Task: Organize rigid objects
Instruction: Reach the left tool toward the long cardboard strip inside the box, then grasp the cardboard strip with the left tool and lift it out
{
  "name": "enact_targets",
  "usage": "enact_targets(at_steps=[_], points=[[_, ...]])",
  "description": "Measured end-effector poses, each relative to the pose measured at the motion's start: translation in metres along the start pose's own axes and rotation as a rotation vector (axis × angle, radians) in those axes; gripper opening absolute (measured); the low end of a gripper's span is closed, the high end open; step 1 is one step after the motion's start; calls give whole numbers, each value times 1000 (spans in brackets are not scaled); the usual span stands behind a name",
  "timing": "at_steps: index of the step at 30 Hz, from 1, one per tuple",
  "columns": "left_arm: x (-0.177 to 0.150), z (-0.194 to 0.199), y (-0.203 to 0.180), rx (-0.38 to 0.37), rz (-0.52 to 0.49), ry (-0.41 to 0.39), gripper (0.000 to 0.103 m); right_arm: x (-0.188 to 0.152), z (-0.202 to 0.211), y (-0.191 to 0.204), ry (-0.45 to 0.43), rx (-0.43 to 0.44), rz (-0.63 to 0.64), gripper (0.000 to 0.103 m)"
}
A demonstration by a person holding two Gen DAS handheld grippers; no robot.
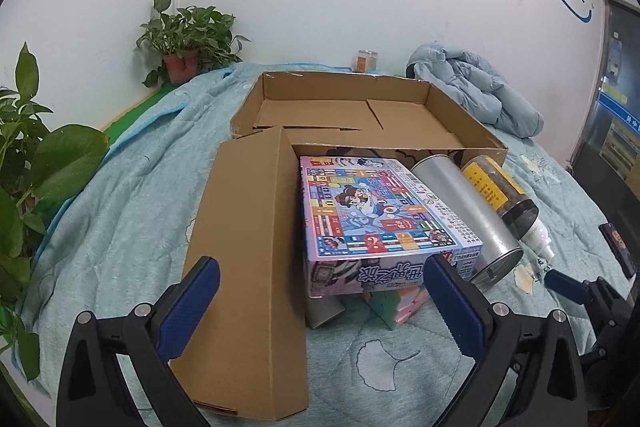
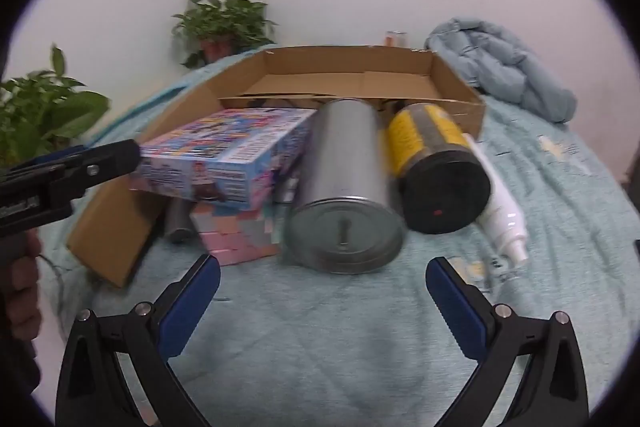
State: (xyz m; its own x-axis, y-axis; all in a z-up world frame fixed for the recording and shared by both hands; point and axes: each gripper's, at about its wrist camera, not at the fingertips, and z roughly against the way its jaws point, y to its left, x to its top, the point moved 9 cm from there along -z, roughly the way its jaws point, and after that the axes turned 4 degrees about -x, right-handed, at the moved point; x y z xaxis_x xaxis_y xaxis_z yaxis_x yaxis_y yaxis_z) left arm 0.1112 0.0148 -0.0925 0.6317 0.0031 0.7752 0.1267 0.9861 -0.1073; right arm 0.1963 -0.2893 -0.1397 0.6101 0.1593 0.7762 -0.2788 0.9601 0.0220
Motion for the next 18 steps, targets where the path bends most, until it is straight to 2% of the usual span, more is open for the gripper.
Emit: enact_targets(at_steps=[3, 8, 10, 13, 14, 18], points=[[-1, 3, 19, -24, 48, 16, 103, 0, 4, 19, -13, 81, 46, 103], [-16, -1, 64, -43, 134, 91, 103, -2, 7, 66, 0, 265, 130, 102], [-23, -3, 76, -73, 150, 122, 103, -11, 17, 89, 5, 326, 139, 103], [-34, -10, 90, -139, 193, 144, 102, -5, 8, 107, 52, 411, 88, 103], [-38, -13, 94, -154, 213, 155, 102, 4, 18, 124, 20, 451, 56, 103], [-52, -25, 105, -281, 313, 223, 98, 9, 17, 159, 48, 442, 151, 103]])
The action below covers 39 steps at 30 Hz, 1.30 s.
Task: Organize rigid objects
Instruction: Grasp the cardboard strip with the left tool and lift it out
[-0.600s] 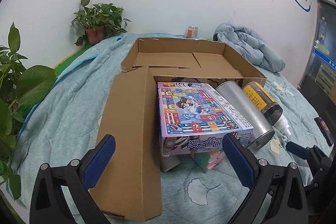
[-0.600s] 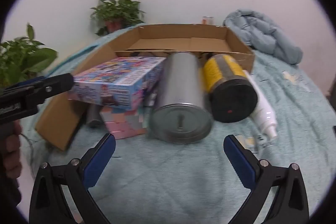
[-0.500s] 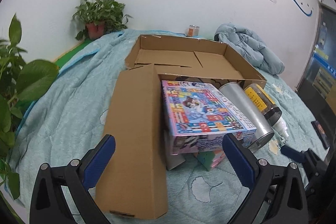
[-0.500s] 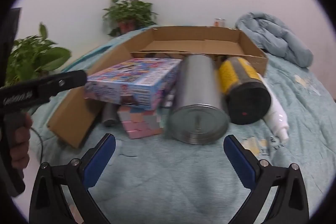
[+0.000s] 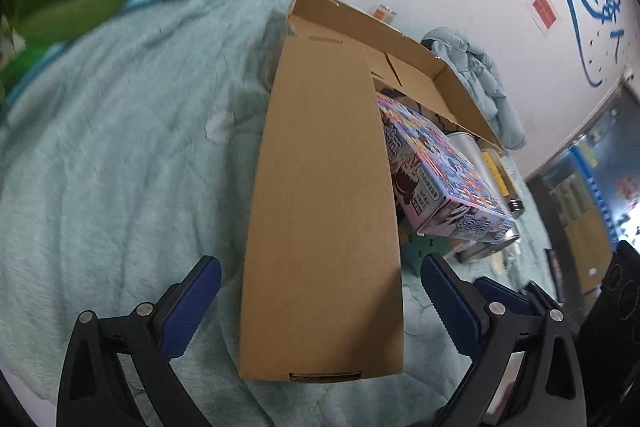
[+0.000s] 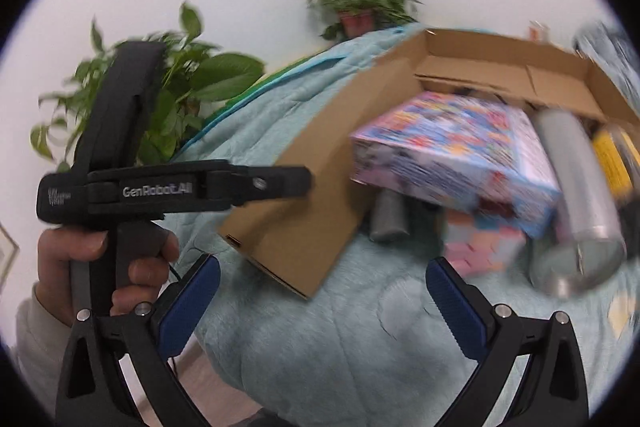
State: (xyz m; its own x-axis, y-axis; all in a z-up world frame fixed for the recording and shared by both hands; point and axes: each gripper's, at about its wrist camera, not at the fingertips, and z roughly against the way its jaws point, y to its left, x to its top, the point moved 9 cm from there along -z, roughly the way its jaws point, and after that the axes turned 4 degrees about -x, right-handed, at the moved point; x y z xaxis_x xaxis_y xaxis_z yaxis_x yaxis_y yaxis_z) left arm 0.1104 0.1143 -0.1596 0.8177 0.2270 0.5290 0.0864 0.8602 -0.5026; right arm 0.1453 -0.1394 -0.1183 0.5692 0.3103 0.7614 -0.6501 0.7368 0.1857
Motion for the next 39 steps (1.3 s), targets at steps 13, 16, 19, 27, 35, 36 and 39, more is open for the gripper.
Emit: enact_targets(at_steps=[13, 16, 19, 27, 35, 36, 39], points=[[0, -29, 10, -202, 36, 133, 85, 12, -49, 21, 157, -60, 19, 100], [-2, -30, 5, -207, 15, 139, 85, 1, -61, 27, 212, -80, 13, 96], [-3, -31, 1, -189, -9, 139, 85, -4, -63, 30, 211, -82, -12, 96], [-13, -24, -18, -120, -51, 103, 85, 0, -65, 38, 189, -119, 15, 96], [-7, 28, -51, -30, -127, -19, 84, 24, -33, 53, 55, -61, 54, 95], [-2, 36, -58, -27, -142, -35, 84, 29, -28, 55, 33, -59, 58, 94], [14, 54, -77, -25, -185, -73, 84, 50, -11, 55, -30, -67, 69, 94]])
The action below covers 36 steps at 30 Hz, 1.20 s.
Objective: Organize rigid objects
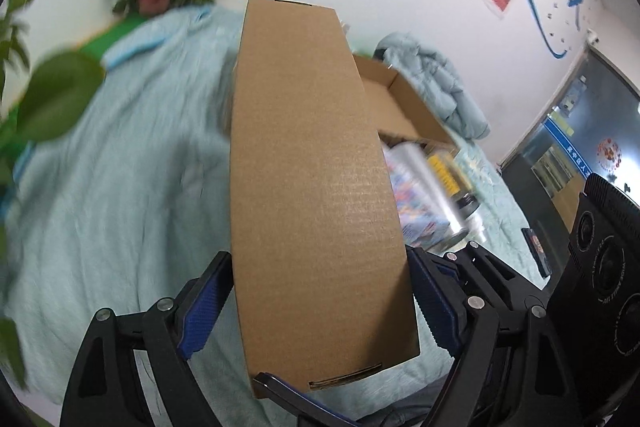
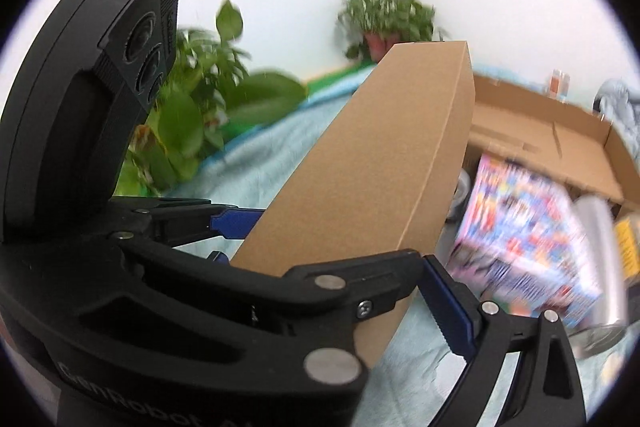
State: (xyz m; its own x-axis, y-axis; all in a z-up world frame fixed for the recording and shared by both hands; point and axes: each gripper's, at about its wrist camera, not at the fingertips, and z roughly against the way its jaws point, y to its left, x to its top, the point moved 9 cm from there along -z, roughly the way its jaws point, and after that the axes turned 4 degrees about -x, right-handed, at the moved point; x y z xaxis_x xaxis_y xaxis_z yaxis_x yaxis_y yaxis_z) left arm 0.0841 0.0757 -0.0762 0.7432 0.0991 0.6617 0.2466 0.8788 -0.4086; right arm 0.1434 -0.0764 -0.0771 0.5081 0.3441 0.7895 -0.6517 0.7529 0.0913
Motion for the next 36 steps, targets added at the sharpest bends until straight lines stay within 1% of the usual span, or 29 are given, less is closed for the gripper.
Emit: enact_targets(at_steps=[3, 6, 11, 15, 16, 20, 23, 24, 26, 30, 33, 35, 36], points=[[28, 9, -23, -1, -60, -32, 84, 25, 15, -13, -59, -23, 7, 94], [57, 12, -40, -6, -104, -54, 84, 42, 23, -26, -101, -46, 15, 94], [125, 2, -69, -15, -175, -86, 84, 89, 25, -59, -156, -90, 17, 93], [181, -5, -85, -33, -194, -114, 84, 131, 21, -81, -191, -126, 40, 93], [197, -8, -89, -40, -199, -118, 84, 136, 21, -86, -199, -136, 43, 93], [246, -32, -90, -43, -194, -104, 84, 163, 5, -109, -202, -156, 46, 93], [276, -59, -80, -22, -176, -79, 84, 172, -15, -125, -168, -142, 45, 93], [284, -71, -75, -17, -163, -64, 84, 170, -19, -125, -157, -137, 46, 93], [294, -96, -63, -10, -135, -29, 84, 173, -44, -138, -108, -116, 37, 93], [296, -140, -37, 16, -90, 41, 84, 167, -80, -152, -48, -58, -17, 89], [282, -172, -14, 21, -46, 112, 84, 154, -111, -164, 22, -25, -42, 86], [267, -187, 2, 19, -9, 145, 84, 143, -131, -170, 76, -6, -57, 83], [264, -196, 7, 28, 7, 165, 84, 140, -138, -172, 92, 4, -62, 80]])
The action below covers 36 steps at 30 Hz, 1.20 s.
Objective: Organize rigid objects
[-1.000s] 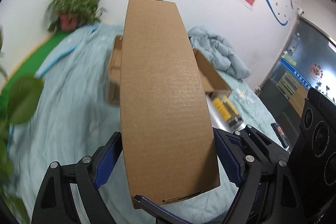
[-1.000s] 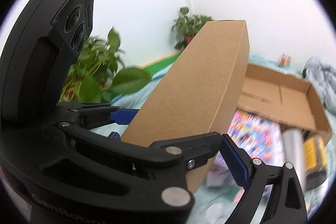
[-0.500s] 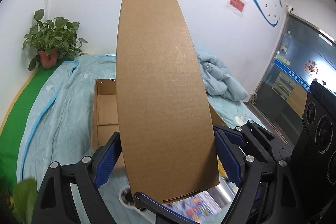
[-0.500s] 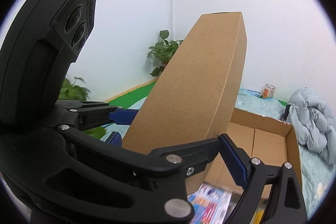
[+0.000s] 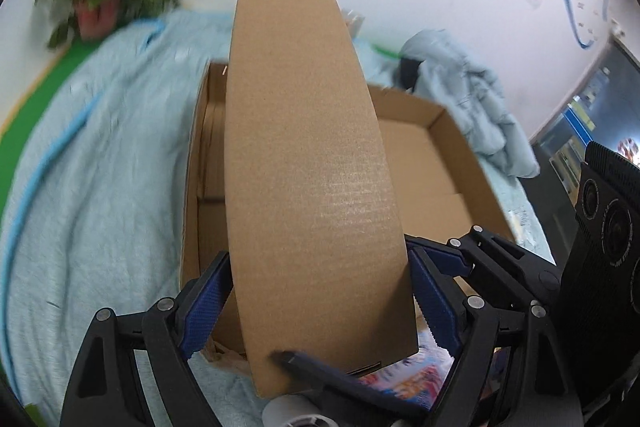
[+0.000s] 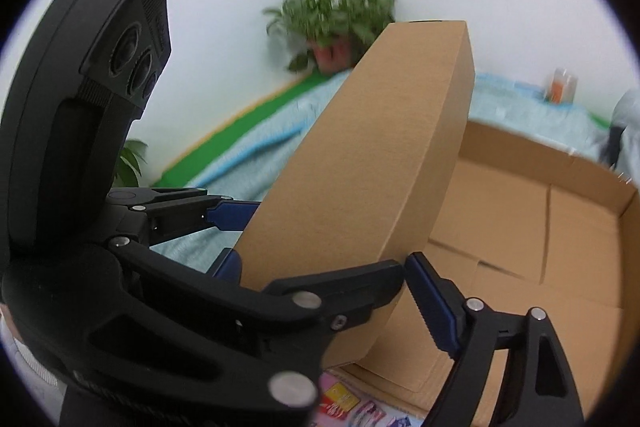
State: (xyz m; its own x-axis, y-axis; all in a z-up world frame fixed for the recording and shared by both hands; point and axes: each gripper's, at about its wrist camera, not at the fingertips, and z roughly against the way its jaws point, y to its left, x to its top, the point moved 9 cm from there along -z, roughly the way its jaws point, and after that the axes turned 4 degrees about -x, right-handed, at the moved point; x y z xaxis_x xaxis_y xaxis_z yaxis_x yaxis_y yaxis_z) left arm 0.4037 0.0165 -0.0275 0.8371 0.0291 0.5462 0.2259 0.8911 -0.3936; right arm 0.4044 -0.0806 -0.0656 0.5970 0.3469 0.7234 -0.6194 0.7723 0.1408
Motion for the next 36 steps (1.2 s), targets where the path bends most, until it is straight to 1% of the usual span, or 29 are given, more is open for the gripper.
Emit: enact_targets(at_steps=[1, 2, 8, 9, 10, 11, 12, 13, 14, 16, 17, 18, 20, 22, 23, 25, 27, 28, 30, 31, 33, 34, 36], points=[[-3, -6, 5, 7, 10, 9, 84, -4, -8, -4, 22, 15, -15, 75], [-5, -14, 9, 9, 28, 28, 84, -7, -16, -8, 50, 41, -40, 75], [-23, -45, 26, 24, 84, 109, 84, -29, -39, -7, 145, 80, -69, 73], [-26, -48, 28, 40, 93, 118, 82, -32, -41, -5, 158, 87, -71, 71], [-28, -51, 32, 47, 100, 122, 81, -35, -46, -7, 179, 93, -83, 66], [-27, -56, 39, 43, 104, 123, 80, -39, -49, -8, 198, 98, -97, 66], [-25, -58, 40, 36, 106, 118, 79, -42, -53, -12, 218, 102, -121, 62], [-23, -59, 42, 45, 108, 111, 80, -48, -59, -21, 256, 93, -150, 60], [-26, -57, 48, 58, 106, 103, 80, -53, -62, -24, 276, 104, -166, 60], [-24, -55, 50, 63, 105, 88, 80, -56, -60, -26, 272, 140, -209, 59], [-23, -56, 50, 55, 107, 84, 77, -56, -58, -26, 272, 139, -217, 58], [-27, -53, 51, 52, 102, 79, 72, -54, -57, -26, 273, 138, -216, 56], [-29, -52, 53, 73, 82, 67, 68, -54, -55, -25, 270, 136, -209, 55], [-32, -46, 57, 71, 95, 58, 65, -51, -54, -20, 263, 139, -196, 55], [-31, -44, 60, 71, 102, 57, 61, -49, -56, -19, 262, 137, -193, 55], [-31, -38, 60, 52, 113, 48, 61, -46, -65, -24, 253, 139, -214, 57], [-27, -30, 55, 33, 100, 23, 61, -43, -69, -29, 244, 144, -250, 57], [-23, -22, 51, 33, 83, -5, 62, -41, -69, -27, 234, 162, -273, 58], [-20, -13, 49, 62, 61, -35, 63, -36, -68, -20, 224, 205, -289, 58], [-21, -6, 49, 67, 64, -48, 63, -36, -66, -18, 223, 186, -277, 58], [-27, 1, 50, 61, 72, -55, 63, -42, -66, -19, 252, 128, -268, 58], [-30, 5, 51, 70, 69, -60, 63, -49, -65, -19, 275, 133, -289, 58], [-40, 14, 52, 98, 58, -83, 63, -59, -65, -13, 294, 182, -320, 56]])
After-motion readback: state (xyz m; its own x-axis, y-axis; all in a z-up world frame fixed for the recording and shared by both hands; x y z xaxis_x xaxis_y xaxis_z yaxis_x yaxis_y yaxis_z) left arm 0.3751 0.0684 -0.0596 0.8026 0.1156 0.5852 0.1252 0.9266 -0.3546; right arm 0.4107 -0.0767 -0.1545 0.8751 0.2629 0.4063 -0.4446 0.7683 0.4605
